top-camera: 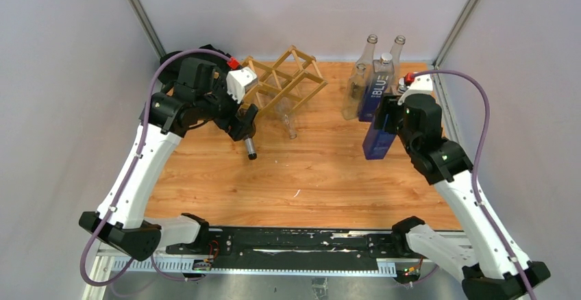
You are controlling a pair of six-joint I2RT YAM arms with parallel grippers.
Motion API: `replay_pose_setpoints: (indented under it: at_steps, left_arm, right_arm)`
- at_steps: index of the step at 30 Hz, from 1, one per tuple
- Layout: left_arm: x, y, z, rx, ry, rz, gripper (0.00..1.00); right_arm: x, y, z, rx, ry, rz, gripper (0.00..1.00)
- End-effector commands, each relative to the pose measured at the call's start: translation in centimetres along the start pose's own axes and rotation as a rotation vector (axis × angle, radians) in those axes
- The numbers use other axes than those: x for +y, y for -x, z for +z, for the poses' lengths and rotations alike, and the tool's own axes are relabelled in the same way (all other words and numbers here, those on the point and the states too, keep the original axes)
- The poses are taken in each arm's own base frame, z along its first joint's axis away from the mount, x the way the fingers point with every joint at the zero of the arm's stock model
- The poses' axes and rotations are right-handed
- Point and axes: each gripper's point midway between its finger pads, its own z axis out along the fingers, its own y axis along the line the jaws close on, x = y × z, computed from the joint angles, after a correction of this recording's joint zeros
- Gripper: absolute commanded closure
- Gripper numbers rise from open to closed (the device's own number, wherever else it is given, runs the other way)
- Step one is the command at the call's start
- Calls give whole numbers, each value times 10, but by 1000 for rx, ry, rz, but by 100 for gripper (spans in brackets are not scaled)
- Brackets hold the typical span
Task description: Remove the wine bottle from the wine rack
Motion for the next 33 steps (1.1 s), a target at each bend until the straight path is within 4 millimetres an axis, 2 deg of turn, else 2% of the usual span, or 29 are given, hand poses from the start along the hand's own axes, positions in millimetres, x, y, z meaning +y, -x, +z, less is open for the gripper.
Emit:
replay_pose_setpoints:
  at_steps: [1,7,12,19,22,26,33]
  left_arm:
    - [7,-10,-2,33,43,-2,0]
    - [6,-15,-3,38,39,13,0]
    - [6,-17,-2,44,35,26,0]
    - [1,-22,2,49,0,47,0]
    - [-2,-23,2,45,-16,64,0]
    - [-4,-25,3,48,-27,77,0]
    - [-5,-28,6,52,-44,99,0]
  right_arm:
    - [-50,27,20,-107,-192,110,100]
    - [-107,22,52,-129,-375,189,100]
    - [-134,33,85,-153,-441,219,100]
    - [-148,56,134,-200,-462,192,100]
    - [-150,60,152,-214,-455,183,100]
    - [-165,60,167,-230,-463,184,100]
    - [-159,51,194,-232,-373,180,100]
